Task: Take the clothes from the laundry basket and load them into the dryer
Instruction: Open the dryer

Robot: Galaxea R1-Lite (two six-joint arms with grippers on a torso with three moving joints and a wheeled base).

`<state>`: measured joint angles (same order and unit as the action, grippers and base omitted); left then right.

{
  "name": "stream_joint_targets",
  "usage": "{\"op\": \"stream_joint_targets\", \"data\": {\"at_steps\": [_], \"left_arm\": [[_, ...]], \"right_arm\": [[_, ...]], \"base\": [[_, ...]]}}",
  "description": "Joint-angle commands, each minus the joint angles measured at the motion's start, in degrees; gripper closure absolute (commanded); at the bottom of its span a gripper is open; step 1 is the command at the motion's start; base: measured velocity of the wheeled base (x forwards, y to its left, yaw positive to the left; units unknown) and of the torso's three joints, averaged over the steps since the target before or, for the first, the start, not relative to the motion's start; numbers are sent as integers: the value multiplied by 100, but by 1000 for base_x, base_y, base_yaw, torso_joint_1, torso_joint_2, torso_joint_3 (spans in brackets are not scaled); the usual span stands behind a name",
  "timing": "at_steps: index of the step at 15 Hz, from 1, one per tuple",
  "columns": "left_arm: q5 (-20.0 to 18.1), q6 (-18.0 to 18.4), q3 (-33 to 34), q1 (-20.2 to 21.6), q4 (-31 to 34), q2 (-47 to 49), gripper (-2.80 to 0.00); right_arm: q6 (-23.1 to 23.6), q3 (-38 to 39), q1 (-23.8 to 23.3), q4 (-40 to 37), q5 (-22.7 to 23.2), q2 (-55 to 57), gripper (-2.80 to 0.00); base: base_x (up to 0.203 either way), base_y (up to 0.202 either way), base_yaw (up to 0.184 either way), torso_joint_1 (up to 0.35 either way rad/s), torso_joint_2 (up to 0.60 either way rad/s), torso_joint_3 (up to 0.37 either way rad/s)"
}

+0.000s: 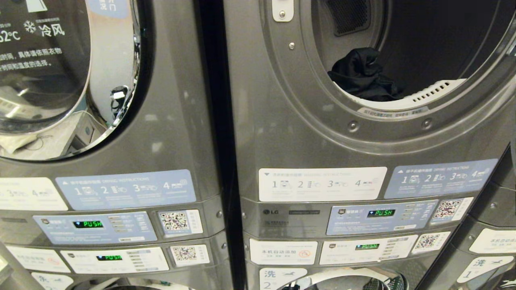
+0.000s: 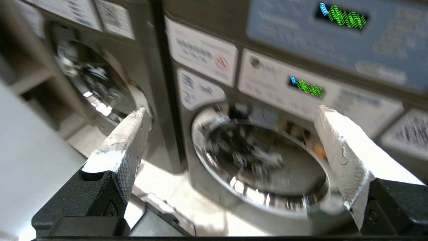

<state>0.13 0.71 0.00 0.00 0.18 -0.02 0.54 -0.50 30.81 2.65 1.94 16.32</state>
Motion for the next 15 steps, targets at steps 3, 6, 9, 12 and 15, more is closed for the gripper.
{"op": "stream_joint_targets", "data": {"at_steps": [3,6,9,12,15], "left_arm": [[4,0,9,0,-1,2,0],[4,0,9,0,-1,2,0],[4,0,9,0,-1,2,0],[4,0,9,0,-1,2,0],[3,0,9,0,-1,2,0]], "right_arm": [[38,54,-907,-194,-160,365,-280],[335,56,-2072,-278,-106,49,-280],[235,54,-2484,-314,-132,-50,-280],[212,56,-3061,-297,-120,-38,-280],[431,59,-3065,-296,-7,-724,-280]], "base": [[0,0,0,0,0,0],[0,0,0,0,0,0],[0,0,0,0,0,0],[0,0,0,0,0,0],[0,0,0,0,0,0]]}}
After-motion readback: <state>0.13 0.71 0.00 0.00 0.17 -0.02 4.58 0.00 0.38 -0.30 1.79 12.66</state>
